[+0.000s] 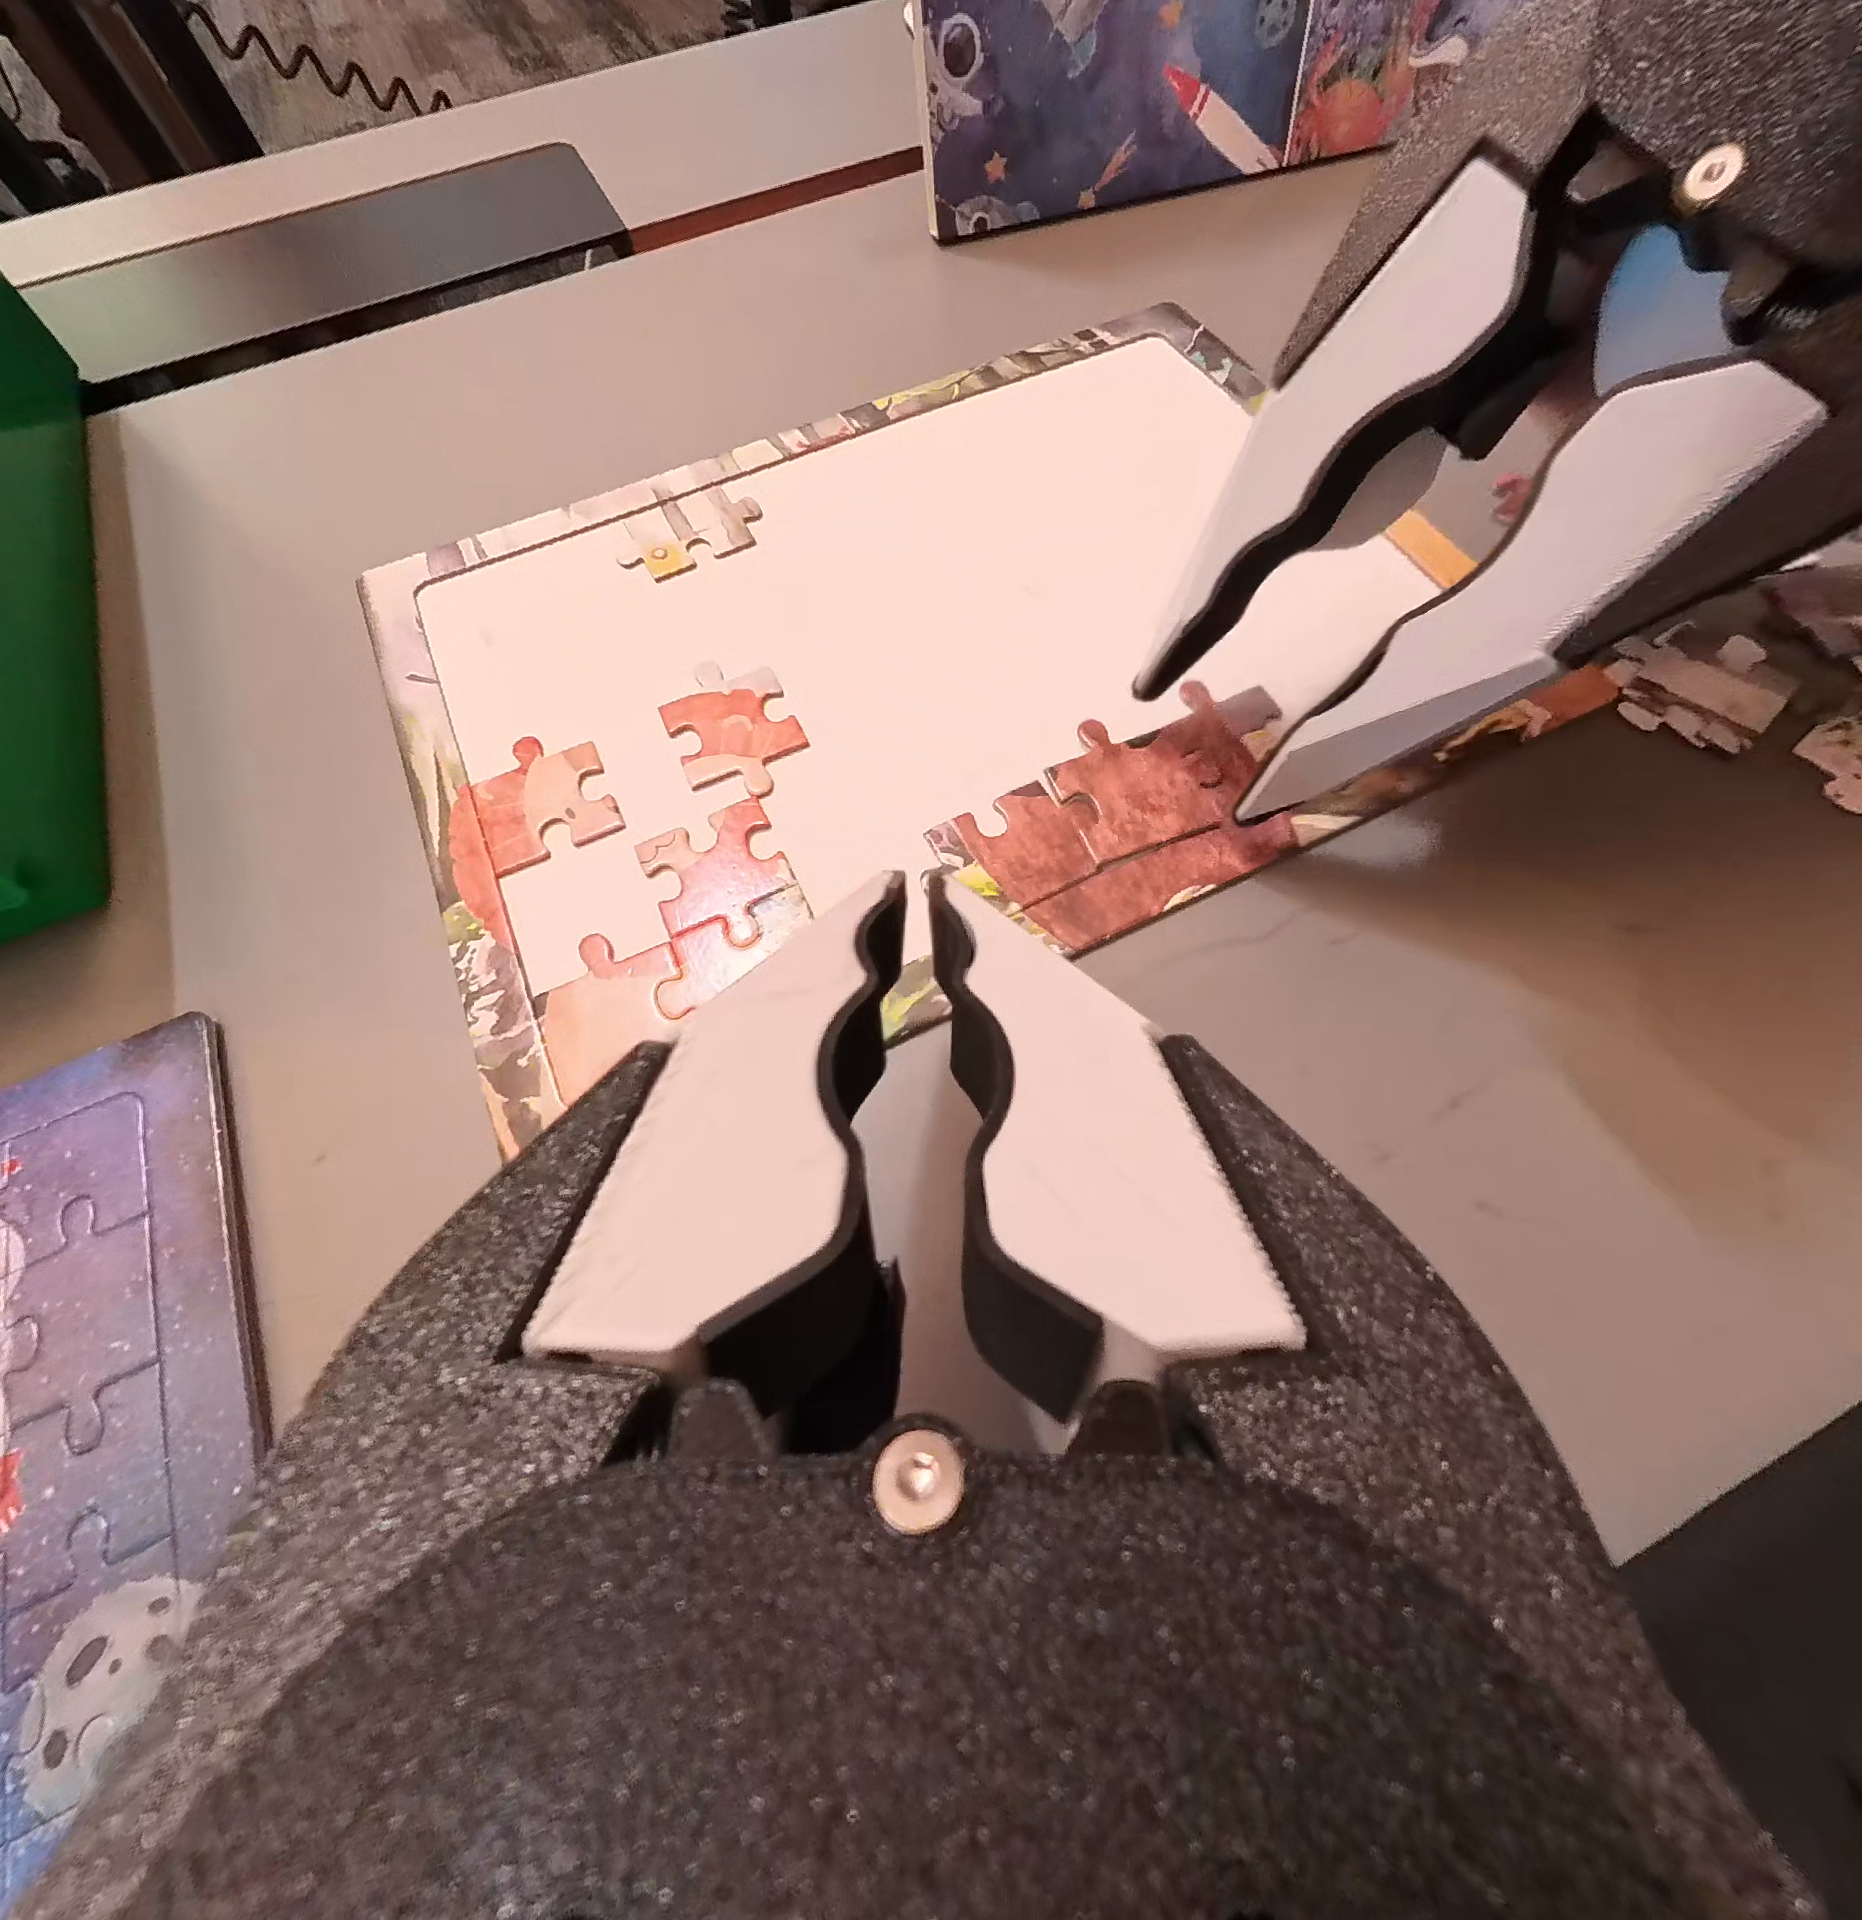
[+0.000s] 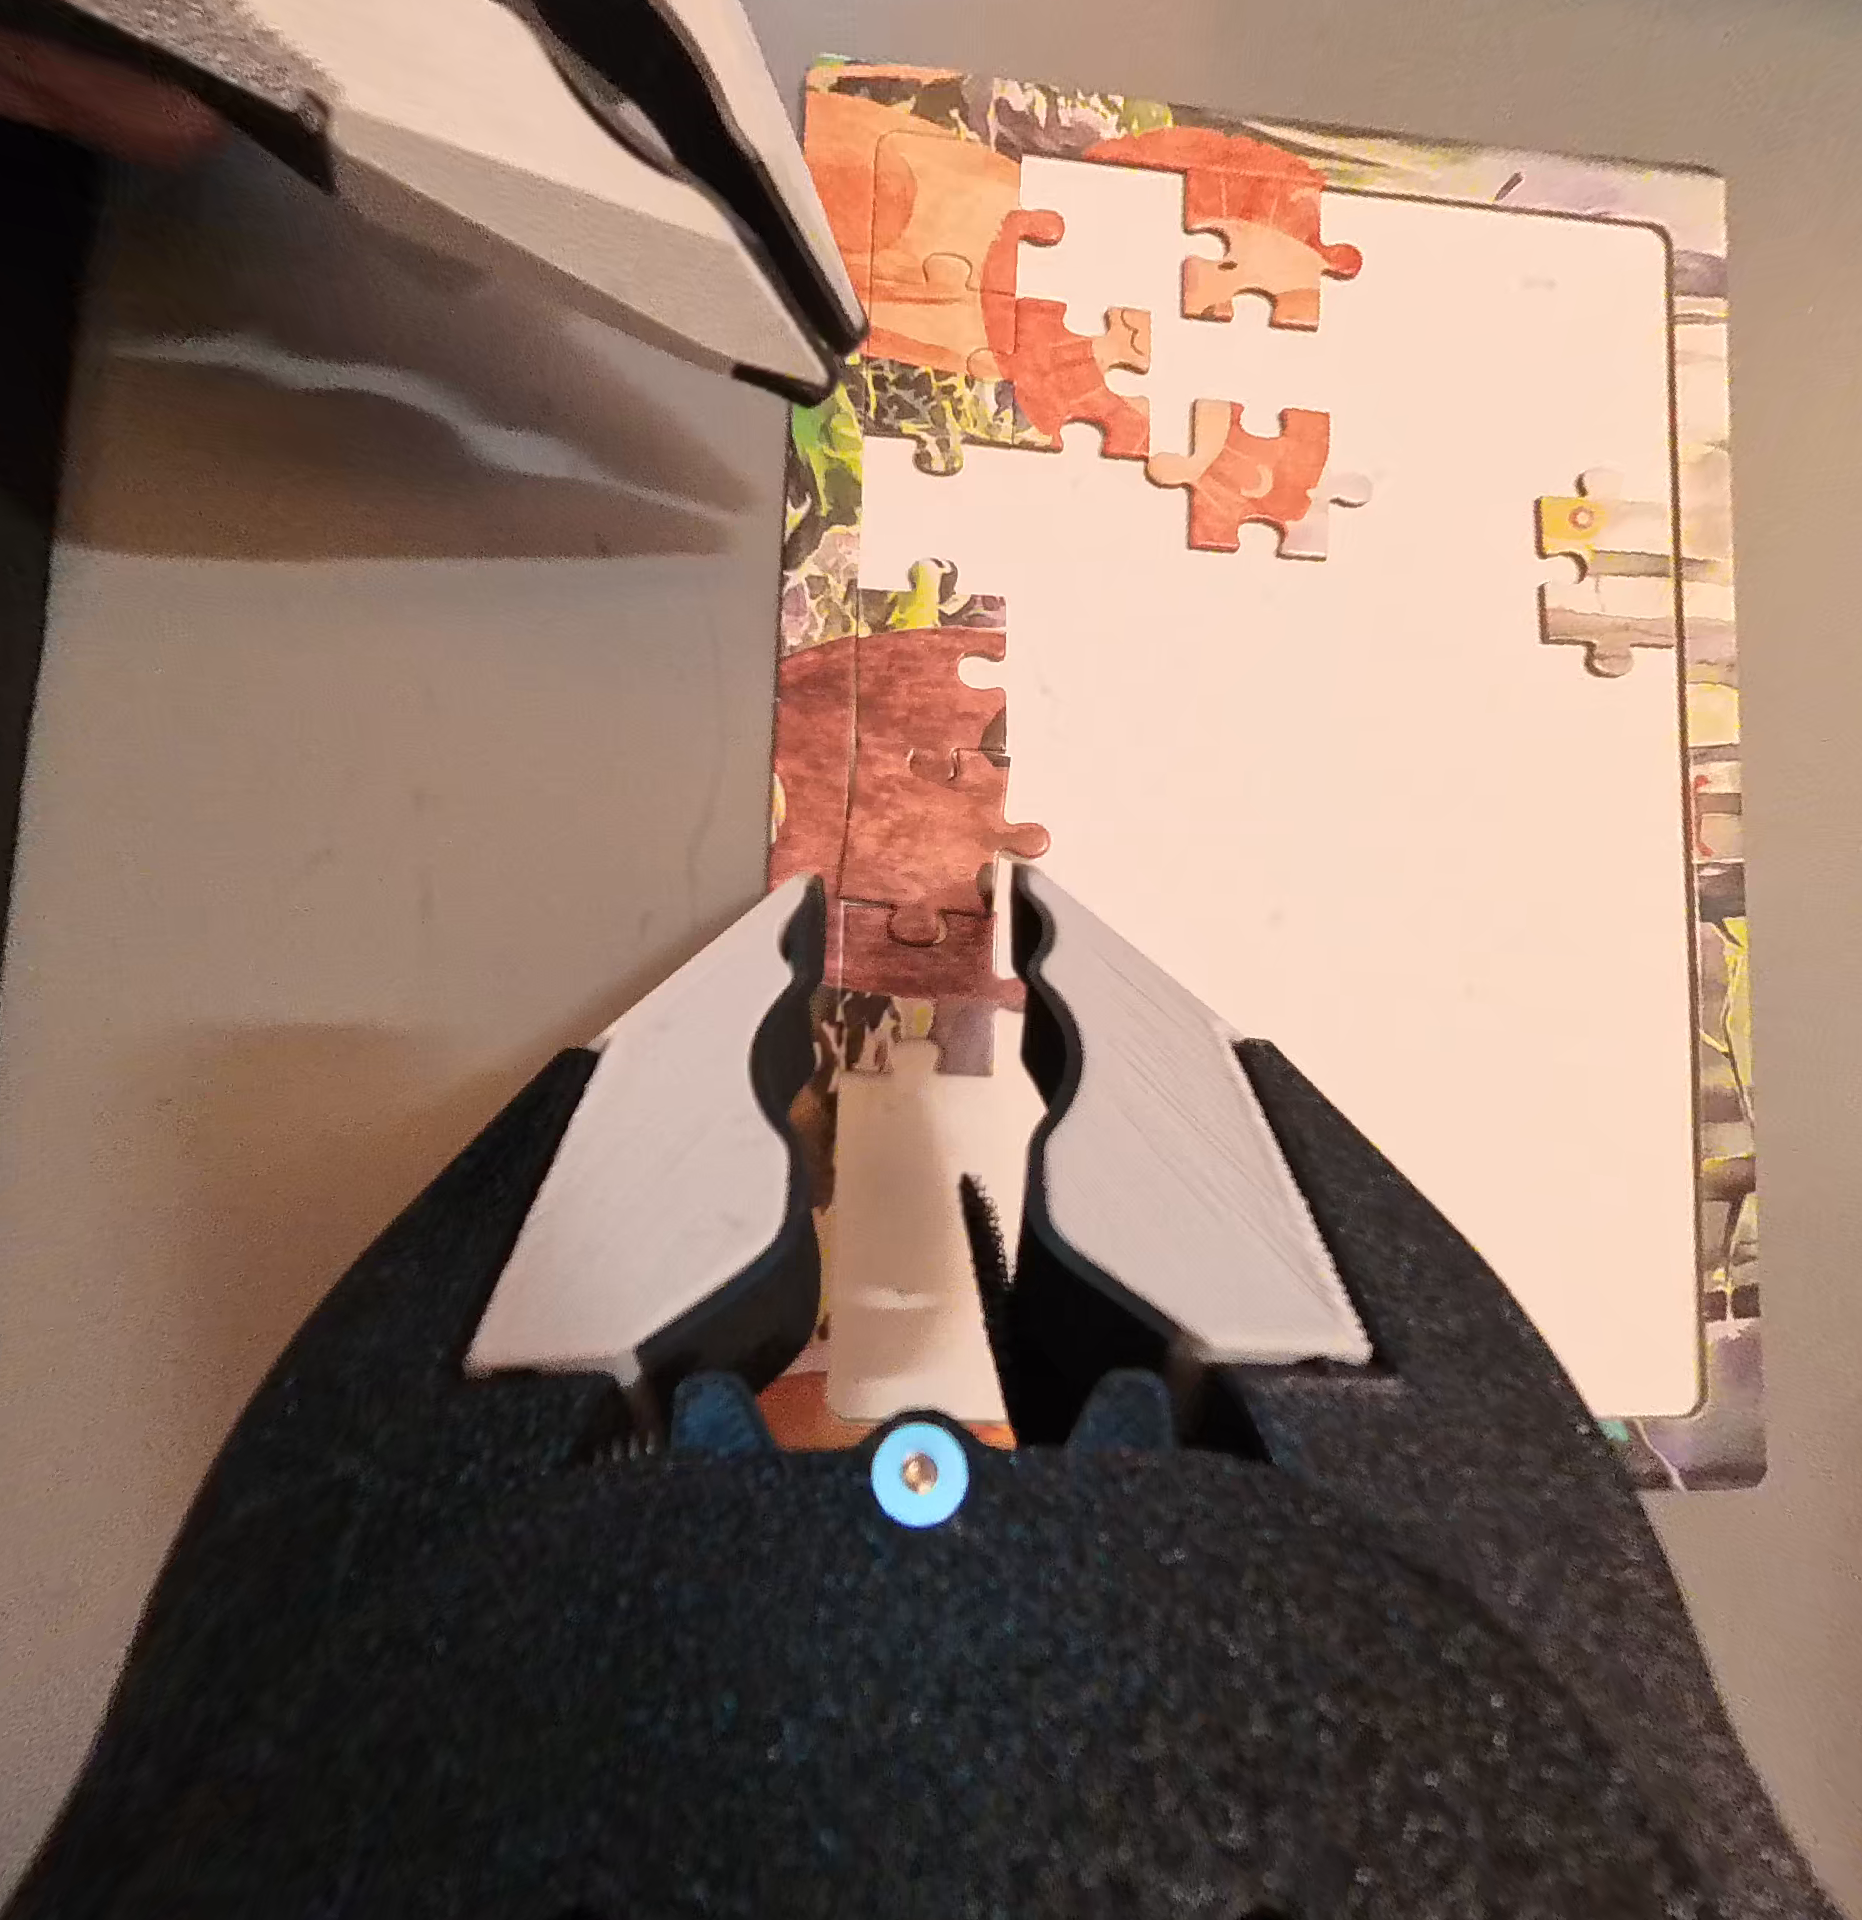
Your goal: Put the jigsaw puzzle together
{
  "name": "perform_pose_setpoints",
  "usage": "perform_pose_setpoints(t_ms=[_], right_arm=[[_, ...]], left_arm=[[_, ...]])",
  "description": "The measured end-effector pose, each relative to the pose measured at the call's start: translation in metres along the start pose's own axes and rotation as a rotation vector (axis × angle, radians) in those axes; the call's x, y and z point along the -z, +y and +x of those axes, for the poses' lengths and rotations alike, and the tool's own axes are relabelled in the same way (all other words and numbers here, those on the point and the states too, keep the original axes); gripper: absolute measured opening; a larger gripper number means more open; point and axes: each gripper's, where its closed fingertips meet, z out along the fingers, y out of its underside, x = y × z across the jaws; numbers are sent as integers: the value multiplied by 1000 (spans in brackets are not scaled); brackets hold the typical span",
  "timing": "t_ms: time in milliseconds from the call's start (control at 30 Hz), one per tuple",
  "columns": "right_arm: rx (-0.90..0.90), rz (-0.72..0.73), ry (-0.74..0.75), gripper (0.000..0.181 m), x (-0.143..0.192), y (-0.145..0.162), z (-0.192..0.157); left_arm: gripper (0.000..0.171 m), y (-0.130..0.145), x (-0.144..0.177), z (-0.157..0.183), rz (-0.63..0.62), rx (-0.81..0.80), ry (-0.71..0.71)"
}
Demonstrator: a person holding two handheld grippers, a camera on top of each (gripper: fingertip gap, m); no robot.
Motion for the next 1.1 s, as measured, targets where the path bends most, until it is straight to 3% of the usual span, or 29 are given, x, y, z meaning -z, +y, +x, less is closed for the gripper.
perform_pose_setpoints(t_ms=[100,200,300,400,600,733,967,1100], right_arm=[[-2,-4,5,31,4,2,0],[-33,1,9,16,6,4,-5],[-90,-3,107,0,4,11,2],[-142,33,154,0,3,11,2],[-141,75,120,0,3,0,-7],[-148,44,116,0,-3,6,-6],[-178,48,79,0,-4,8,-5],[-151,58,77,0,-3,5,-7]], left_arm=[[0,2,-4,8,-33,13,60],[0,2,-13,21,-79,-13,140],[0,2,-27,26,-134,-91,165],[0,4,-39,28,-184,-138,183],[0,6,-41,41,-194,-11,302],[0,9,-38,48,-197,-22,331],[0,14,-40,52,-219,-42,343],[0,5,-39,43,-173,-2,317]])
